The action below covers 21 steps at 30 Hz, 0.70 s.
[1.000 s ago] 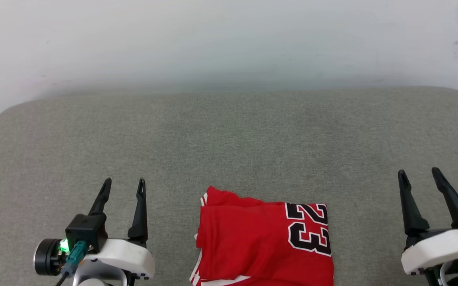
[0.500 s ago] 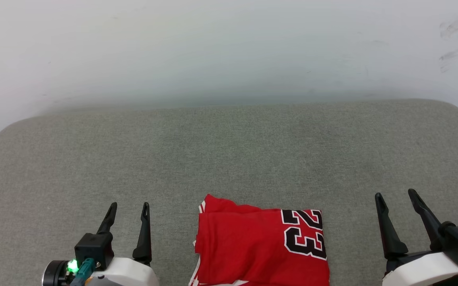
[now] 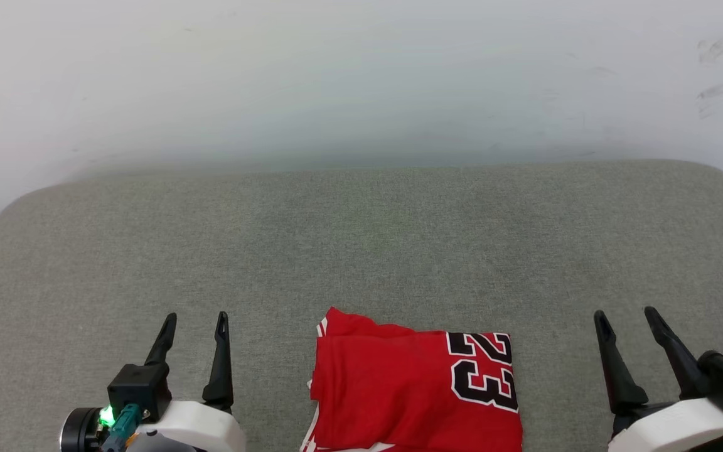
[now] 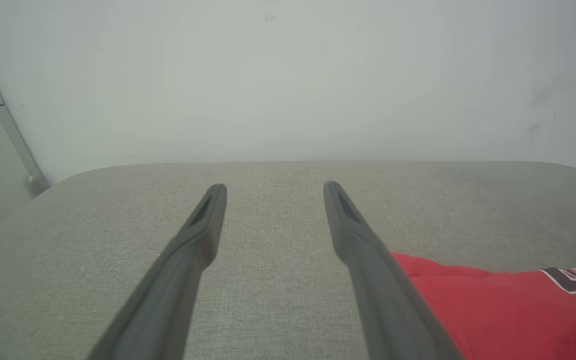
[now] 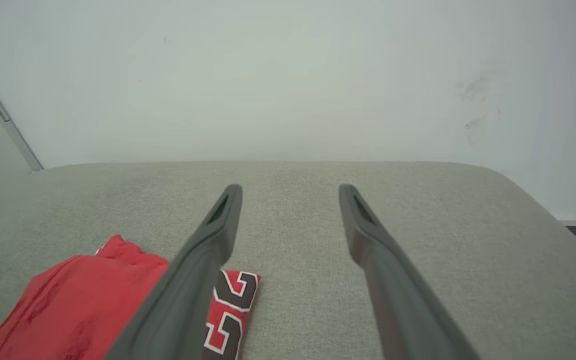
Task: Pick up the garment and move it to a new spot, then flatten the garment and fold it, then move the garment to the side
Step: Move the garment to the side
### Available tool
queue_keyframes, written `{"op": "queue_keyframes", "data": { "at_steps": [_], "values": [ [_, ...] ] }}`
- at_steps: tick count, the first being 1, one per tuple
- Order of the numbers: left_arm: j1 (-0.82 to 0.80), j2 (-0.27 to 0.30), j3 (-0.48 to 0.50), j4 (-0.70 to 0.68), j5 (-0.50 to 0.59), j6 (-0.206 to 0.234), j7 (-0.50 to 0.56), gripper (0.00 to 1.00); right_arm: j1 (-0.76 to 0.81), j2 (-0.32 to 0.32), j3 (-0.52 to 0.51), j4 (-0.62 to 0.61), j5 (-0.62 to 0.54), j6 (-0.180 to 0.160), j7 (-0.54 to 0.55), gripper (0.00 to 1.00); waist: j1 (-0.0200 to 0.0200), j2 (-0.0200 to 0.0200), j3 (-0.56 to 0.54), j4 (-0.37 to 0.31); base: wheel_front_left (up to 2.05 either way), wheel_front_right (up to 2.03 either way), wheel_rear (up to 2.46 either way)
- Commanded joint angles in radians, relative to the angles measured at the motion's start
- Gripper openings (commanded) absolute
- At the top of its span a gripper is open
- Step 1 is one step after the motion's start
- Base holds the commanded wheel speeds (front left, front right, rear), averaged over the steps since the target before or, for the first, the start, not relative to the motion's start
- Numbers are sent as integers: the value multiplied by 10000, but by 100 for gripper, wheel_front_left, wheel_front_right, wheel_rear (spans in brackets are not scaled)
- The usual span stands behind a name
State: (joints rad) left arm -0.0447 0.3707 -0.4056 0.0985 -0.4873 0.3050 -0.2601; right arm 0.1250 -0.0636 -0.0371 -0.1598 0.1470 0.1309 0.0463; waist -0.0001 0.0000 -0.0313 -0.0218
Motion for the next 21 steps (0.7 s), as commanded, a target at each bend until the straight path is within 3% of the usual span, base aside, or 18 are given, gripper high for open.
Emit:
{"op": "queue_keyframes", "data": {
  "at_steps": [1, 6, 10, 13, 17, 21],
  "values": [
    [141, -25, 85, -40, 98, 22, -69, 100, 167, 27, -118, 72, 268, -4, 70, 100, 1, 0, 15, 14, 0, 0, 0],
    [88, -321, 325, -178, 321, -156, -69, 100, -172, -331, -1690, 1197, 2675, -3, 1624, 100, 1, 0, 163, 311, 0, 0, 0],
    [-106, -482, 350, -140, 480, -403, -59, 100, -419, -823, -2368, 2410, 3908, -3, 3562, 100, 1, 0, 283, 621, 0, 0, 0],
    [-308, -586, 370, -108, 610, -570, -59, 100, -590, -844, -2902, 3189, 4931, -4, 5106, 100, 1, 0, 496, 934, 0, 0, 0],
    [-618, -768, 401, -32, 777, -768, -59, 100, -1102, -428, -3424, 3964, 5961, -3, 6645, 100, 1, 0, 887, 1333, 0, 0, 0],
    [-875, -944, 524, -12, 947, -931, -59, 100, -1524, -95, -3300, 4561, 6895, -4, 7548, 100, 1, 0, 1221, 1637, 0, 0, 0]
  ]
}}
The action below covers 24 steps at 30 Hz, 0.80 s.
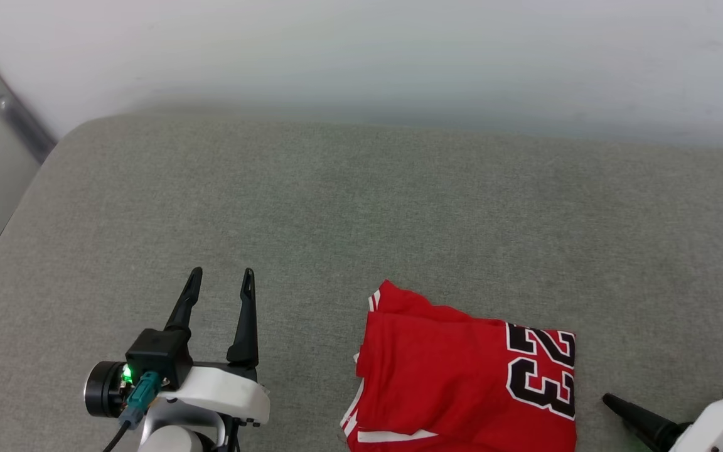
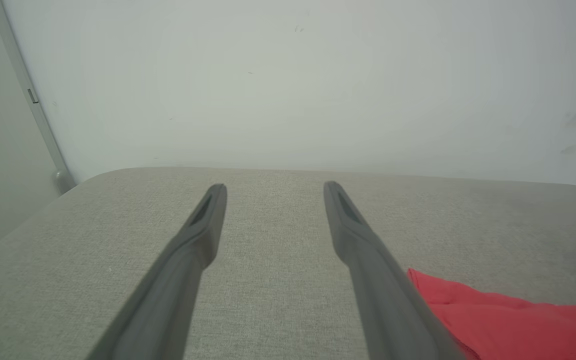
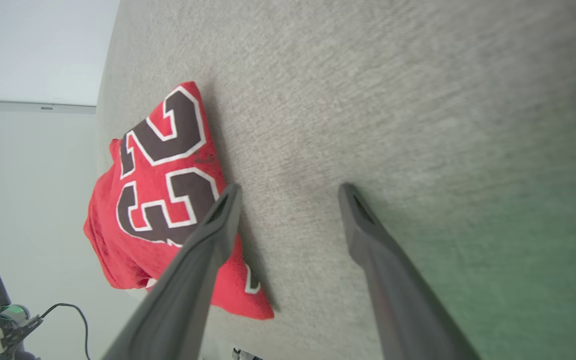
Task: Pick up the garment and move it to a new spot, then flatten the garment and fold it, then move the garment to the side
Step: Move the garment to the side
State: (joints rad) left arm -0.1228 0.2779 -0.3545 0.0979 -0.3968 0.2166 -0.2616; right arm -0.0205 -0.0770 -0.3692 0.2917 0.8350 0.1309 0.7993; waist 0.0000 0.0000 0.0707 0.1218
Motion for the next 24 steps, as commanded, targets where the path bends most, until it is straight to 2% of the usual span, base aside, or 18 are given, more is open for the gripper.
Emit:
{"op": "queue_keyframes", "data": {
  "at_steps": [1, 7, 8, 9, 10, 11, 14, 17, 20, 21, 24],
  "values": [
    [-132, -53, 53, 3, 87, -57, -44, 100, -159, 110, 154, 182, 254, -5, 171, 100, 0, 0, 276, 262, 0, 0, 0],
    [-266, -247, 258, 88, 281, -244, -44, 100, -670, 296, 998, 890, 1363, -12, 445, 100, 0, 0, 523, 484, 0, 0, 0],
    [-280, -269, 276, 112, 322, -301, -44, 100, -713, 308, 1182, 1003, 1470, -12, 499, 80, 0, 0, 539, 518, 0, 0, 0],
    [-271, -296, 297, 136, 350, -321, -44, 100, -759, 316, 1323, 1090, 1579, -14, 526, 40, 0, 0, 542, 551, 0, 0, 0],
    [-260, -307, 317, 186, 382, -344, -44, 100, -798, 322, 1443, 1127, 1662, -12, 527, 7, 0, 0, 540, 573, 0, 0, 0],
    [-248, -323, 314, 265, 415, -368, -43, 100, -822, 324, 1550, 1160, 1717, -12, 494, 0, 0, 0, 512, 597, 0, 0, 0],
    [-177, -375, 288, 411, 511, -406, -44, 100, -825, 223, 1786, 1069, 1719, -8, 257, 0, 0, 0, 354, 605, 0, 0, 0],
    [-20, -437, 281, 506, 529, -454, -44, 100, -813, -139, 2107, 791, 1465, -5, -176, 0, 0, 0, 104, 518, 0, 0, 0],
    [100, -447, 317, 519, 546, -474, -44, 100, -685, -717, 2732, 576, 501, -5, -862, 0, 0, 0, -172, 298, 0, 0, 0],
    [100, -447, 317, 519, 546, -474, -44, 100, -685, -717, 2732, 576, 501, -5, -862, 0, 0, 0, -172, 298, 0, 0, 0],
    [243, -454, 327, 488, 570, -494, -43, 100, -705, -1241, 3195, 528, -646, -5, -1473, 0, 0, 0, -405, -33, 0, 0, 0]
  ]
}}
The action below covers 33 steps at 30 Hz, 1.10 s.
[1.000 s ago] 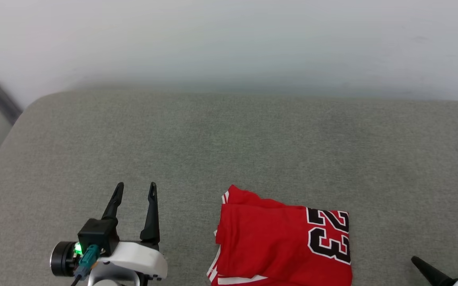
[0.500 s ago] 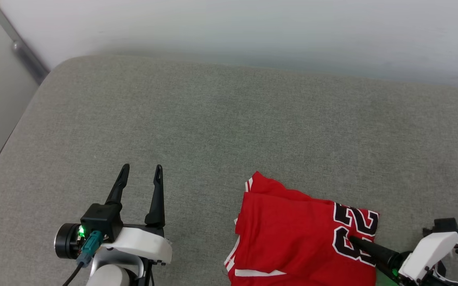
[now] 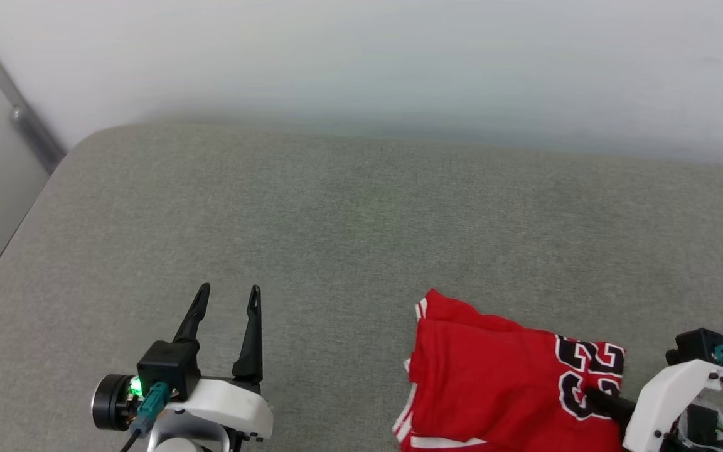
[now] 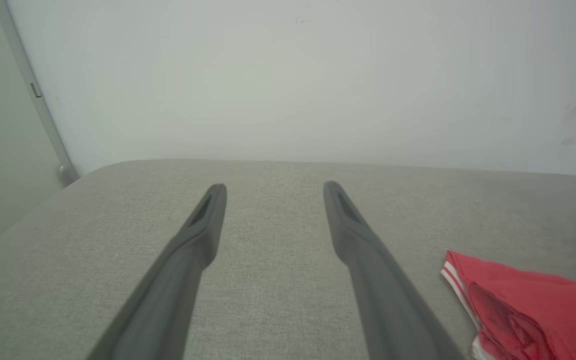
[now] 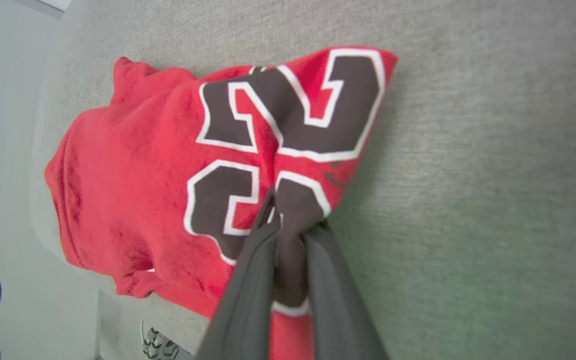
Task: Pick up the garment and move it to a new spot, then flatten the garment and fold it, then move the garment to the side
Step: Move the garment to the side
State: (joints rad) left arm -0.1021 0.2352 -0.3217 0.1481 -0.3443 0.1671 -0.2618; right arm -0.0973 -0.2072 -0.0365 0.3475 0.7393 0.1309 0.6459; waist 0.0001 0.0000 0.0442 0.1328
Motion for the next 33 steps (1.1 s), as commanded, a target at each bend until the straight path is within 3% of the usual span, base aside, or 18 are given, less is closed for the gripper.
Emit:
{"op": "queue_keyframes", "data": {
  "at_steps": [1, 7, 12, 19, 28, 33],
  "values": [
    [85, -23, -2, -31, 50, 1, -41, 100, 40, -170, -11, -3, -178, -5, -96, 0, -1, 0, -187, -292, 0, 0, 0],
    [0, 22, 15, -205, 68, -74, -32, 100, -649, -973, 456, 285, -2325, -6, -471, 0, -1, 0, 28, -1548, 0, 0, 0],
    [-436, -150, -48, -457, 181, -152, -32, 100, -1498, -1241, 567, 676, -3162, -8, -959, 0, -1, 0, 616, -2713, 0, 0, 0],
    [-1585, -68, -322, -867, 554, -411, 17, 100, -3199, -1580, 177, 1278, -4269, -6, -1910, 0, -1, 0, 2406, -4007, 0, 0, 0],
    [-3158, 342, -723, -1791, 1258, -714, 606, 100, -5163, -2153, -1568, 2266, -5450, -8, -3461, 0, -1, 0, 4660, -4321, 0, 0, 0],
    [-3653, 444, -957, -2411, 1533, -836, 902, 100, -5785, -2306, -2450, 2694, -6341, -9, -4357, 0, -1, 0, 5295, -4250, 0, 0, 0]
  ]
}}
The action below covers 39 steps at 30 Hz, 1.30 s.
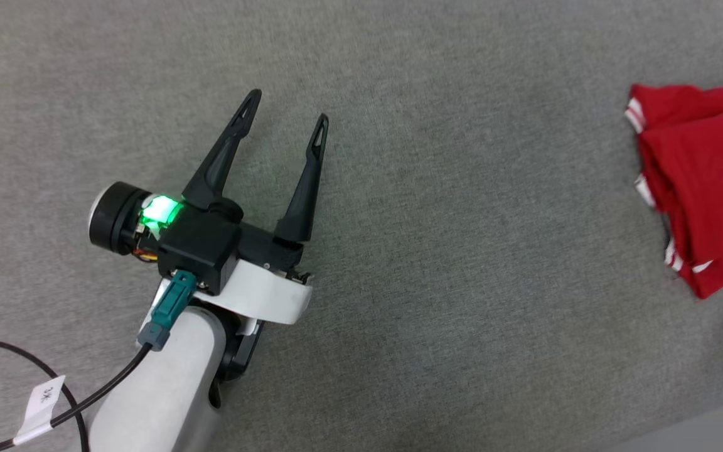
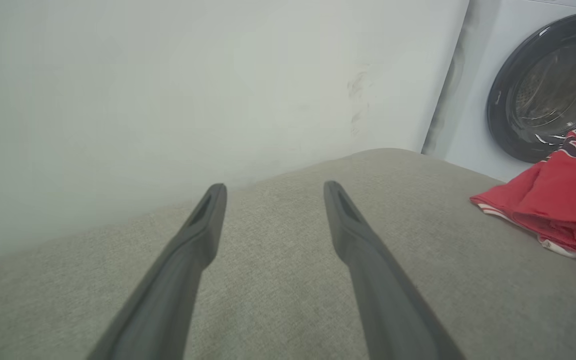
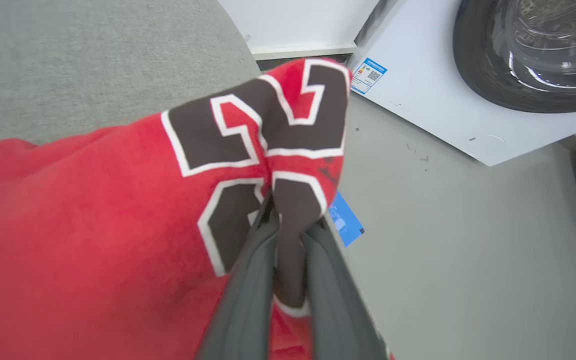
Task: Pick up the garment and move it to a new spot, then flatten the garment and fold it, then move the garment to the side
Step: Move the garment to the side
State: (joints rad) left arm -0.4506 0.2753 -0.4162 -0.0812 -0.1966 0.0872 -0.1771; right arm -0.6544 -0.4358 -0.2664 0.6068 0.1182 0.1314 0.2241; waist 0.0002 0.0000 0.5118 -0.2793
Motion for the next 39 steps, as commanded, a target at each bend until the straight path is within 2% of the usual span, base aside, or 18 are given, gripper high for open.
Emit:
{"op": "queue_keyframes", "data": {
  "at_steps": [1, 2, 3, 4, 5, 12, 20, 28, 35, 39],
  "values": [
    [-214, 65, -56, -194, 94, -57, 92, 100, -342, 82, -342, 244, -273, -15, -314, 0, -2, 0, 694, -116, 0, 0, 0],
    [-262, 83, -78, -270, 104, -55, 128, 100, -421, 206, -494, 401, -411, -15, -459, 0, -2, 0, 768, -101, 0, 0, 0],
    [-298, 104, -98, -319, 108, -78, 156, 100, -466, 311, -613, 584, -590, -13, -571, 16, -2, 0, 827, -80, 0, 0, 0],
    [-321, 119, -117, -351, 110, -93, 190, 100, -533, 387, -739, 752, -758, -13, -726, 39, -2, 0, 872, -57, 0, 0, 0],
    [-335, 133, -121, -362, 102, -107, 218, 100, -622, 439, -874, 869, -948, -15, -957, 100, -2, 0, 898, -45, 0, 0, 0],
    [-90, 265, -31, -375, 33, 13, 193, 100, -882, 684, -1577, 1793, -1830, -15, -2220, 100, -2, 0, 702, -108, 0, 0, 0],
    [880, 232, 164, 168, -375, 294, -165, 100, -180, 754, -1500, 1793, -2526, -15, -3029, 100, -2, 0, -861, -244, 0, 0, 0],
    [2062, -71, 381, 891, -985, 610, -512, 100, 1688, 1632, -551, 518, -2191, -13, -3432, 100, -2, 0, -2740, 245, 0, 0, 0],
    [2745, -220, 748, 1196, -1430, 704, -759, 100, 3436, 2632, 550, -1309, -1678, -13, -3239, 100, -2, 0, -3663, 1018, 0, 0, 0],
    [3003, -204, 928, 1382, -1517, 714, -822, 100, 4150, 2978, 1079, -2327, -1296, -15, -3179, 100, -2, 0, -3939, 1523, 0, 0, 0]
  ]
}}
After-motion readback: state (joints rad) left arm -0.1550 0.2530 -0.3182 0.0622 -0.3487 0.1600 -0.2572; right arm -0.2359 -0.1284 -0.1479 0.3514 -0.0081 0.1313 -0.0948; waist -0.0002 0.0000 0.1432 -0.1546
